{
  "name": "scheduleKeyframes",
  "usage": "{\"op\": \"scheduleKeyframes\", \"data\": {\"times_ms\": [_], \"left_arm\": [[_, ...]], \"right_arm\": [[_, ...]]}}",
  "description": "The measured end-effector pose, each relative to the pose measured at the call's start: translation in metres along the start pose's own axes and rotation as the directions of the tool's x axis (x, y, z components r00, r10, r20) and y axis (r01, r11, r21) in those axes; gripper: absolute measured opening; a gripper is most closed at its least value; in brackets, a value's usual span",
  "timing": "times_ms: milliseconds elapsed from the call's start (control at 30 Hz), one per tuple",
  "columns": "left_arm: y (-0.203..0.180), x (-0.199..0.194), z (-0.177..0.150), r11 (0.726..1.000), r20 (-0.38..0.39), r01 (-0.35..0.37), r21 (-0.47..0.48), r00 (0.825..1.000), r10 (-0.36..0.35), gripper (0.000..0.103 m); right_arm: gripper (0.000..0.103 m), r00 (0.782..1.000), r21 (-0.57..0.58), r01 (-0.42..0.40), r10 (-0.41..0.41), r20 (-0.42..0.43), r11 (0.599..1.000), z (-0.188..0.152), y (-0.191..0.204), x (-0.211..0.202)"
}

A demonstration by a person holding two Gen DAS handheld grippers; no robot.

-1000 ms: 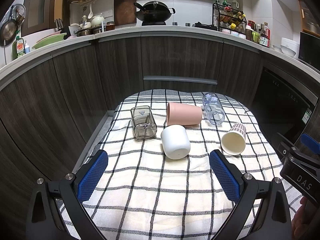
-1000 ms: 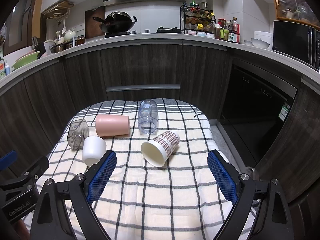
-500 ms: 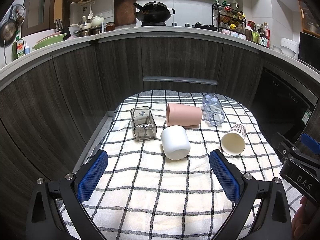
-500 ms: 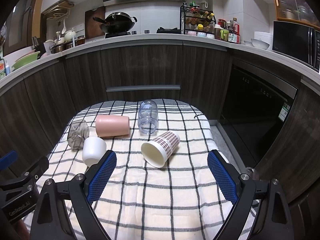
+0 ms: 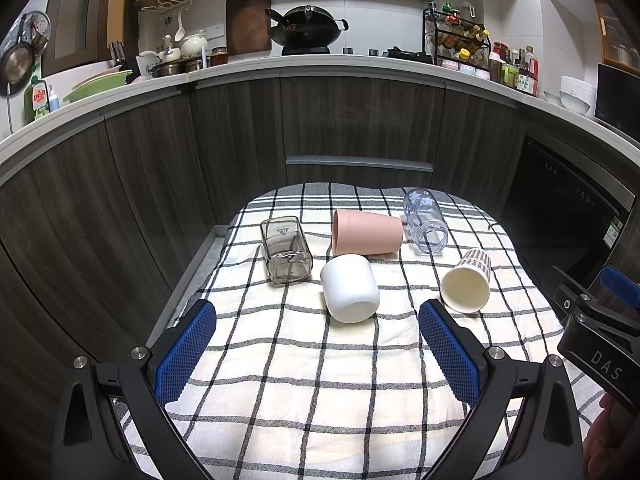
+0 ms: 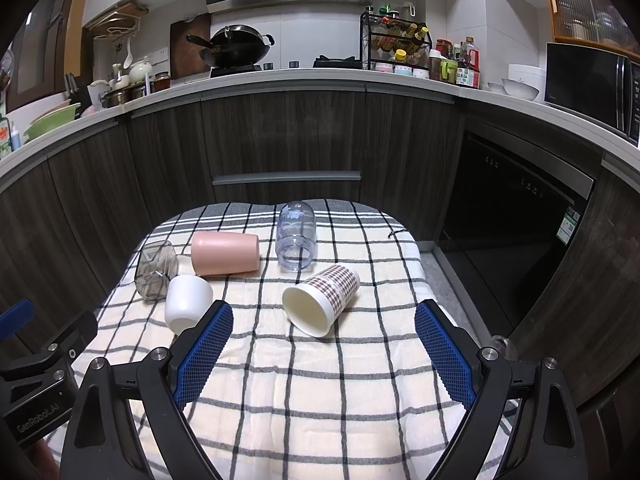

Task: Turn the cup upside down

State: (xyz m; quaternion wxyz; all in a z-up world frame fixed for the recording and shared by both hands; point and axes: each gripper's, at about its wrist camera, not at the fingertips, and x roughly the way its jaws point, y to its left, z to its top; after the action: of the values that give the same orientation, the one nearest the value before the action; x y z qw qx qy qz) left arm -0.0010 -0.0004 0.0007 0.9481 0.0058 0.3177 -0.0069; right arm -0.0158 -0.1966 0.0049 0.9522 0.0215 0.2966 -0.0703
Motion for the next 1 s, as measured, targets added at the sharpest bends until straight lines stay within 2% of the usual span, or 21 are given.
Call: {"op": "scheduleKeyframes", "data": {"times_ms": [267,500,700,1000], "left_arm": [[-0.001,0.006,0.003,1.000,-0.017,0.004,0.000,1.000,-0.004,0.103],[-0.002,0.021,0.015,1.000,-0.016,-0.001,-0.016,1.000,0.001,0.103],[-0.002,0.051,0.036,0.999,-0.009,-0.015,-0.035,1.000,0.014,0.103],[0.002,0.106,0.075,0.996,0.005,-0.058,-0.061,0.998,0.059,0.103]], "right_arm": [[0.092,1.000,-0.004,-0.004,0.004,-0.010,1.000,0.000,0.001,0.003],[0.092,0.999,-0.016,-0.015,0.015,-0.040,1.000,0.012,0.006,0.027],[0.092,0.997,-0.021,-0.025,0.024,-0.073,0.999,0.039,0.009,0.067],[0.092,0.988,-0.041,-0.040,0.034,-0.148,0.998,0.082,0.024,0.151]]}}
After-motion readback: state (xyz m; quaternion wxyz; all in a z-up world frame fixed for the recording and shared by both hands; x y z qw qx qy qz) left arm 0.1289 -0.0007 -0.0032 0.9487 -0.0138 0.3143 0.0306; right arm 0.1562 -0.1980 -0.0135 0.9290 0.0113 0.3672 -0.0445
